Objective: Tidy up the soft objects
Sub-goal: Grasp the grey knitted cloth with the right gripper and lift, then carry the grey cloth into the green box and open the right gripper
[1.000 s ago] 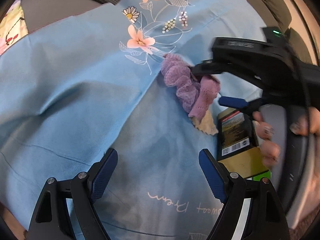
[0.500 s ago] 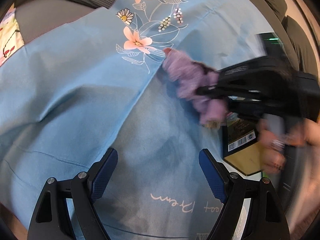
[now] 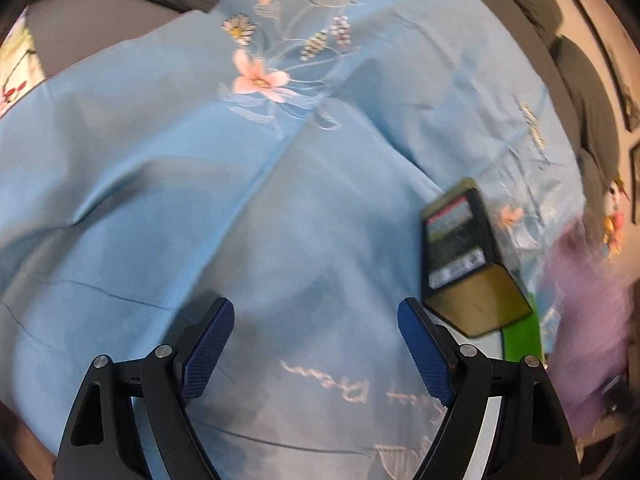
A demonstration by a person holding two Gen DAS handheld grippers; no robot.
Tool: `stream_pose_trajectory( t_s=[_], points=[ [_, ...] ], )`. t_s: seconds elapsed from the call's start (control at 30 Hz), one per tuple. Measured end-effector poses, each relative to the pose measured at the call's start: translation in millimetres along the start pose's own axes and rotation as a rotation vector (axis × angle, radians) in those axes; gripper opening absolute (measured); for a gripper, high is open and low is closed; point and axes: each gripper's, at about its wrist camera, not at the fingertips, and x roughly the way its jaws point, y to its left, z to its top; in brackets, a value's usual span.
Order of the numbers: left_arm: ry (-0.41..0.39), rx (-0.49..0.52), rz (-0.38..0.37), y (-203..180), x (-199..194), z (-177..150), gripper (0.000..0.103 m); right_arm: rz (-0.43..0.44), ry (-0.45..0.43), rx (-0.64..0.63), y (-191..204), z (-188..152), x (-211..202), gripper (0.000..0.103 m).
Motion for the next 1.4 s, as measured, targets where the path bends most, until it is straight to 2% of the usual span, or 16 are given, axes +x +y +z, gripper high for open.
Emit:
stream_pose_trajectory(
  t_s=[0.17,0.23,0.27,0.3,0.37,0.4,0.57,0.67,0.8,0.93,0.97,1.07,1.1,1.17,1.27,1.4],
  points=[
    [0.015,0.086,-0.008,-27,-8,-11,0.084,0.019,0.156,0.045,-19,-43,38,0.017],
    [0.034,0.109,-0.022,-35,-10,-15,0.084,0.032,0.207,0.048,-22,-56,54,0.023],
    [0.044,0.119,-0.031,-40,-12,-17,0.084,0.028,0.214,0.053,-20,-58,57,0.032],
    [0.054,0.131,-0.041,-45,-13,-18,0.084,0.028,0.213,0.076,-23,-60,57,0.047],
    [0.068,0.162,-0.06,-54,-15,-20,0.084,0.05,0.179,0.135,-31,-61,46,0.066],
    [0.075,0.178,-0.065,-59,-16,-21,0.084,0.074,0.151,0.174,-39,-61,38,0.069],
    [0.145,0.287,-0.122,-94,-12,-34,0.084,0.088,0.071,0.365,-77,-67,22,0.08],
    [0.217,0.36,-0.131,-117,1,-48,0.084,0.195,0.073,0.576,-113,-82,25,0.08],
    [0.259,0.448,-0.097,-142,19,-66,0.084,0.315,0.051,0.688,-125,-85,37,0.08],
    [0.215,0.491,-0.064,-156,25,-73,0.083,0.396,0.052,0.702,-127,-71,57,0.073],
    [0.204,0.502,-0.067,-158,25,-74,0.08,0.394,0.064,0.696,-125,-67,65,0.069],
    [0.199,0.534,-0.058,-163,30,-75,0.055,0.335,0.132,0.65,-118,-58,89,0.041],
    [0.218,0.539,-0.064,-165,34,-75,0.042,0.334,0.143,0.642,-118,-56,93,0.025],
    [0.254,0.539,-0.078,-168,40,-77,0.027,0.358,0.138,0.632,-113,-54,97,0.008],
    [0.228,0.55,-0.084,-175,37,-76,0.02,0.404,0.068,0.628,-111,-55,82,0.007],
    [0.202,0.547,-0.147,-187,22,-69,0.018,0.449,0.004,0.638,-118,-49,65,0.007]
  ],
)
